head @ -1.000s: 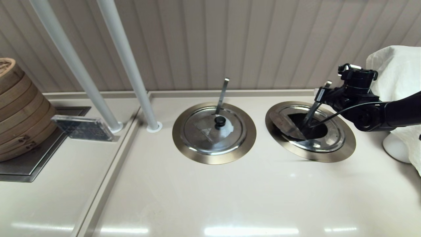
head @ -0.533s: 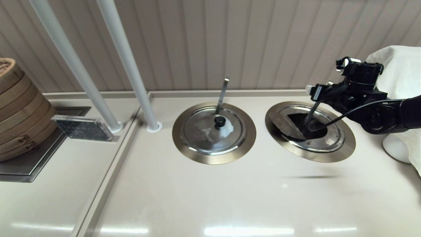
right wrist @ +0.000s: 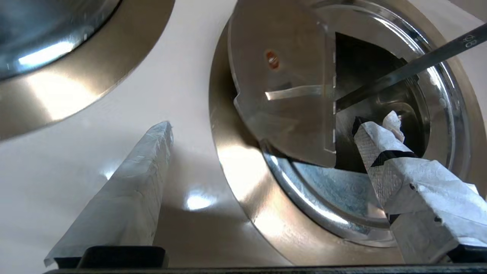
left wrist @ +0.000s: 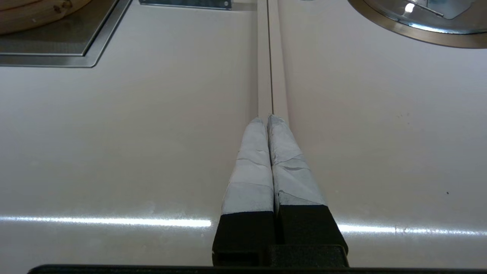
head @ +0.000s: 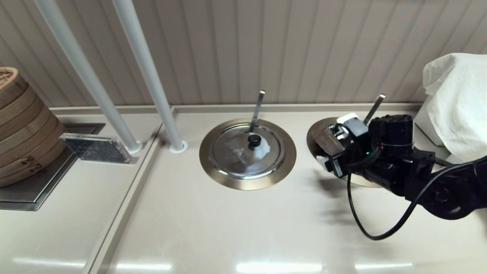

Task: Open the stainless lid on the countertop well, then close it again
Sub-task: Close the lid

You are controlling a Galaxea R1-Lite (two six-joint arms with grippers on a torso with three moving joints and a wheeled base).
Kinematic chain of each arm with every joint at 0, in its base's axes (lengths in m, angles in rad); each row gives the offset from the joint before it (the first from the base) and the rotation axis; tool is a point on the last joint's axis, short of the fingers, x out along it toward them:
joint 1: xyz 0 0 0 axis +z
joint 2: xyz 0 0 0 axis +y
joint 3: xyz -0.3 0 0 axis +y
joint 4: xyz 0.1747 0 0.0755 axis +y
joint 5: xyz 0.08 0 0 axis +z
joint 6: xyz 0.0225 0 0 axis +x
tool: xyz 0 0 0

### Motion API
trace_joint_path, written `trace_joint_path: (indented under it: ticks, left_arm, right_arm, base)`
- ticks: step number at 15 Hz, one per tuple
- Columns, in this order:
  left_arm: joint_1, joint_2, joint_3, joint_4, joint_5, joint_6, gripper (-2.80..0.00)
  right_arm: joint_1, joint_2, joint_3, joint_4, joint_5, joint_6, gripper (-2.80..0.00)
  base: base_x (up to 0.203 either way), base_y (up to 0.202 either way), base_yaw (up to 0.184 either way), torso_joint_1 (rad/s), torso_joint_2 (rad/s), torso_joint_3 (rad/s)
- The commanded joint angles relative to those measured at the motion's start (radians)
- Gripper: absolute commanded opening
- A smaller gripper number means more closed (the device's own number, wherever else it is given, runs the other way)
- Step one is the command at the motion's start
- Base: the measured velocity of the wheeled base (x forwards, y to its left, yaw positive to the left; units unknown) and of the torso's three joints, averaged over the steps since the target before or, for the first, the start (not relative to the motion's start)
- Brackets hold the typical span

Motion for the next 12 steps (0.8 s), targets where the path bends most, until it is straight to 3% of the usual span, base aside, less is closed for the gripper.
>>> trace_joint_path:
  ticks: [1,4,12]
  left_arm:
    - [0.001,0.000,0.000,0.000,0.000,0.000,-2.80]
    - [0.001,0.000,0.000,0.000,0.000,0.000,-2.80]
    - [0.001,0.000,0.000,0.000,0.000,0.000,-2.80]
  right_arm:
    - [0.027,0.051,0.041,-0.051,-0.075,-0.086,0.00]
    - [0.025,0.104,0.076,-0.199,-0.087,-0.145,0.00]
    - [-0.064,0.216,-0.005,-0.358,-0.117,-0.195,0.00]
  base:
    - [0.000,0.000,0.000,0.000,0.00,0.000]
    - [0.000,0.000,0.000,0.000,0.00,0.000]
    - [0.000,0.000,0.000,0.000,0.00,0.000]
